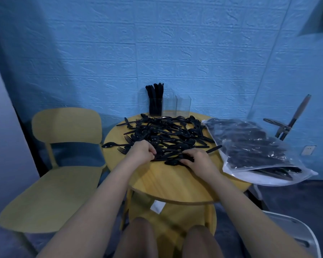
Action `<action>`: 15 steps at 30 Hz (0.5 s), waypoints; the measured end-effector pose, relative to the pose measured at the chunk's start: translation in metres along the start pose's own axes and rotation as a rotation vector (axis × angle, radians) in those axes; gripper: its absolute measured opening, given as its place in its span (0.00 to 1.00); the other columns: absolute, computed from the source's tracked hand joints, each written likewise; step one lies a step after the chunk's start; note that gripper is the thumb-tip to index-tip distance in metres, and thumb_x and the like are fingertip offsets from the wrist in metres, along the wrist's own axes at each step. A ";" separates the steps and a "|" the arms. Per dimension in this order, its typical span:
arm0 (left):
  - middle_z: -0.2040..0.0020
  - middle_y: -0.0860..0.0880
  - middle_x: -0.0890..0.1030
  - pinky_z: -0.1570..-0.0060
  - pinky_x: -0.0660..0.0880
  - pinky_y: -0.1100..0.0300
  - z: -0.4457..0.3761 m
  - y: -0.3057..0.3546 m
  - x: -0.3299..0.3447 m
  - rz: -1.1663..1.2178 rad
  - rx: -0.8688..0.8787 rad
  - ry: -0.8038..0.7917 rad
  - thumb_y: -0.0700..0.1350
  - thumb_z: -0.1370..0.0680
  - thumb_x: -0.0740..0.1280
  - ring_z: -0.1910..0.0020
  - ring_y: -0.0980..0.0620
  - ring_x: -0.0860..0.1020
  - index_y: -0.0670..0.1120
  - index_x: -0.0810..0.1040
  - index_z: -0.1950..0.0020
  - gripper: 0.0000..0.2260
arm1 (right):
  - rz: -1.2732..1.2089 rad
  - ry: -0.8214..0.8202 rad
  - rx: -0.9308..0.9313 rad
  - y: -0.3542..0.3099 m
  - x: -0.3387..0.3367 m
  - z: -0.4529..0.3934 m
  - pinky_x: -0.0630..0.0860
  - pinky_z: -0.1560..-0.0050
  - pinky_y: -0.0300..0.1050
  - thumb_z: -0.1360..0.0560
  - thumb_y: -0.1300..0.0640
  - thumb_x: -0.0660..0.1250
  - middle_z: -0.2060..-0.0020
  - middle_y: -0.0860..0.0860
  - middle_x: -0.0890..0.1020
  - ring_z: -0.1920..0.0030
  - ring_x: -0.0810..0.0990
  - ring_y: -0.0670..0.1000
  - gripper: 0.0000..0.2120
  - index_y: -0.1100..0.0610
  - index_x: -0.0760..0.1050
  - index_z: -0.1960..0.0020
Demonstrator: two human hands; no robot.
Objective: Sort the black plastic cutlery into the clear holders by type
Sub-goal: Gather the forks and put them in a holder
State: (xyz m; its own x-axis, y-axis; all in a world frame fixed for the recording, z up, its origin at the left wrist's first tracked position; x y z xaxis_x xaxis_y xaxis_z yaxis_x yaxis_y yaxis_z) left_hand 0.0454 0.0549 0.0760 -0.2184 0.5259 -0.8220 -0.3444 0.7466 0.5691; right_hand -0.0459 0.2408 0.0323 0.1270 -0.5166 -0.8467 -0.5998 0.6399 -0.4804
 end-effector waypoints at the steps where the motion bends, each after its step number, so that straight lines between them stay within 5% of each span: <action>1: 0.43 0.47 0.80 0.44 0.75 0.60 0.001 -0.002 -0.003 -0.013 0.011 -0.004 0.38 0.22 0.65 0.46 0.51 0.78 0.47 0.82 0.45 0.10 | 0.017 0.012 -0.003 0.000 -0.001 -0.002 0.70 0.40 0.45 0.24 0.50 0.66 0.41 0.51 0.78 0.39 0.73 0.52 0.18 0.54 0.75 0.36; 9: 0.42 0.47 0.79 0.51 0.73 0.62 0.002 -0.012 -0.023 -0.086 -0.002 0.092 0.35 0.21 0.60 0.46 0.50 0.77 0.45 0.80 0.42 0.14 | 0.257 0.154 -0.130 -0.003 -0.001 -0.013 0.76 0.47 0.46 0.19 0.54 0.59 0.42 0.47 0.79 0.40 0.75 0.50 0.15 0.50 0.75 0.35; 15: 0.54 0.51 0.81 0.59 0.69 0.69 0.002 -0.025 -0.024 0.187 0.058 0.278 0.36 0.21 0.60 0.57 0.57 0.76 0.46 0.79 0.45 0.11 | -0.094 0.290 -0.054 -0.013 -0.019 -0.023 0.75 0.52 0.39 0.23 0.55 0.66 0.51 0.47 0.82 0.50 0.79 0.48 0.09 0.53 0.80 0.44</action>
State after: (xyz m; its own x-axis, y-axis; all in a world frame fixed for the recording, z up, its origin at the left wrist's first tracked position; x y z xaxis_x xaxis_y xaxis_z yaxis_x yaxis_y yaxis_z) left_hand 0.0613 0.0249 0.0814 -0.5166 0.5308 -0.6719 -0.2240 0.6736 0.7043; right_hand -0.0586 0.2293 0.0595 -0.0416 -0.7180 -0.6948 -0.6384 0.5540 -0.5343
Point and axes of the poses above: each hand's wrist, its own z-axis away from the middle knuckle, its own x-axis out of the palm, y = z × x, the point moved 1 cm from there along -z, towards the middle knuckle
